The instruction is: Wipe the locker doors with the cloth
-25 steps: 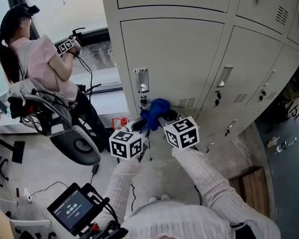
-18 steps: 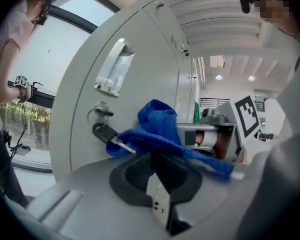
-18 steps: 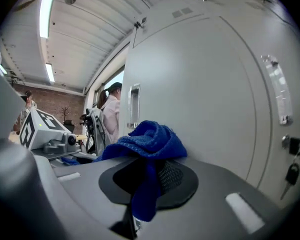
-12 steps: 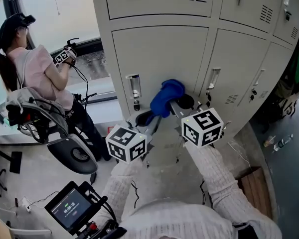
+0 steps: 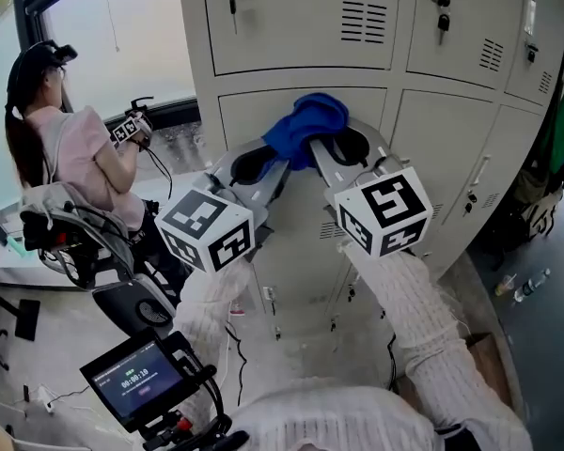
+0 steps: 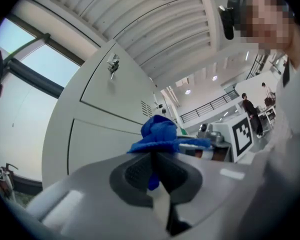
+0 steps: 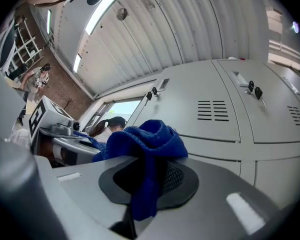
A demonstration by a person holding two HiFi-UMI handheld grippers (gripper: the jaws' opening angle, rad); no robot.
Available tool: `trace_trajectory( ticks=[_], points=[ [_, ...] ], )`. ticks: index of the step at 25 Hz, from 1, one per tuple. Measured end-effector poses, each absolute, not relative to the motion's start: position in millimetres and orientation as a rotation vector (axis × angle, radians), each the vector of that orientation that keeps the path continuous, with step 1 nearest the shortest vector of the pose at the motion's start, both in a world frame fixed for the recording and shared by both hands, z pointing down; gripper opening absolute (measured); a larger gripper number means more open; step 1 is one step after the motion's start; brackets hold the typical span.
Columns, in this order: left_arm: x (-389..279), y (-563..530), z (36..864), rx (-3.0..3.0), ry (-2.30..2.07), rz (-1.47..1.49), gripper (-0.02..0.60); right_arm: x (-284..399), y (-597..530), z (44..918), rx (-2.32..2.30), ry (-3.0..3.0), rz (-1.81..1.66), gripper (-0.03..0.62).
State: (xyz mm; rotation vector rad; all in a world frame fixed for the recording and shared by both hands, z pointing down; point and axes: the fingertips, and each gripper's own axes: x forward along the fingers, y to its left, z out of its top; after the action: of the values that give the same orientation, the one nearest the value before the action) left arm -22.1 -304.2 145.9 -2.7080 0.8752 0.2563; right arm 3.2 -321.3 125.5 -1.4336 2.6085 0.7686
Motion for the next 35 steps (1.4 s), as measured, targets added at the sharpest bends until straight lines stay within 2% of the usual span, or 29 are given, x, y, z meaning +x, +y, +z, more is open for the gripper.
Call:
trace_trajectory(
  ticks=[18,35],
  points=[
    [-24,-315,139,-2.705,0.933,0.295,0.003,-3,-338,121,-1.419,2.637,0.748,0.048],
    [-29,-326,229,-2.842,1.053,0.154,0.004,-7,-333,203,-1.441,2.678,0.611,0.046]
  ],
)
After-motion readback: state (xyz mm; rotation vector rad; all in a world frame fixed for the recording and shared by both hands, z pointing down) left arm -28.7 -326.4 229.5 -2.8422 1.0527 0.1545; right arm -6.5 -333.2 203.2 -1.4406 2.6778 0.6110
